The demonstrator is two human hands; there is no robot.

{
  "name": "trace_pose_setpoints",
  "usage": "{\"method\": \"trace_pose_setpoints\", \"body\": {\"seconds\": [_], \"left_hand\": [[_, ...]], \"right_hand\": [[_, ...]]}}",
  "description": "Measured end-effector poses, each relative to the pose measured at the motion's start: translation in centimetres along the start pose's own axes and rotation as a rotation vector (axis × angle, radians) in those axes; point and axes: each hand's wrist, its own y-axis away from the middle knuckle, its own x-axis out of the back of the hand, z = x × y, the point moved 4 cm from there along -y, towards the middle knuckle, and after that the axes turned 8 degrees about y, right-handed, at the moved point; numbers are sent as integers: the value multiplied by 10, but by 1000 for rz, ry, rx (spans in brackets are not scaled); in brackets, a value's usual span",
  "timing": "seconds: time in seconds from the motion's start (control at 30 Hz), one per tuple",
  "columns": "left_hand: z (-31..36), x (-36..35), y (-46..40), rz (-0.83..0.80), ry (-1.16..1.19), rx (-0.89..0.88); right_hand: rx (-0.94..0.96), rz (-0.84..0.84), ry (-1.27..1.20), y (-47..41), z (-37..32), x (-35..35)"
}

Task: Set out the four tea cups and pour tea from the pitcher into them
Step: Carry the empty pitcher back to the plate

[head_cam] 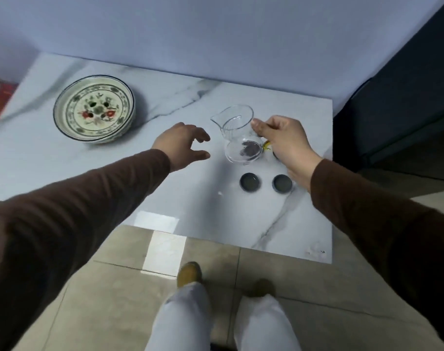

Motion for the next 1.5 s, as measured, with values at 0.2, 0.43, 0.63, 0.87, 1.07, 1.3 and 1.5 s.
{"method": "trace_pose_setpoints", "body": {"seconds": [0.2, 0.43, 0.63, 0.87, 1.07, 1.3, 1.5], "left_hand": [[-35, 95, 72, -31, 1, 90], [-116, 159, 108, -54, 19, 137], [-173, 194, 96, -74, 33, 204], [-242, 225, 66, -80, 11, 246], [-308, 247, 40, -132, 36, 242], [-378, 247, 10, -184, 70, 210], [-416, 233, -11, -215, 32, 205]], "right_hand": [[-52, -59, 3, 44, -87, -66], [-137, -28, -29, 54, -132, -157], [-165, -88, -37, 35, -150, -219], [-211, -150, -76, -7, -167, -285], [-310, -127, -82, -39, -180, -352], [-382, -67, -76, -83, -173, -430], [-394, -58, -33, -117, -152, -467]]}}
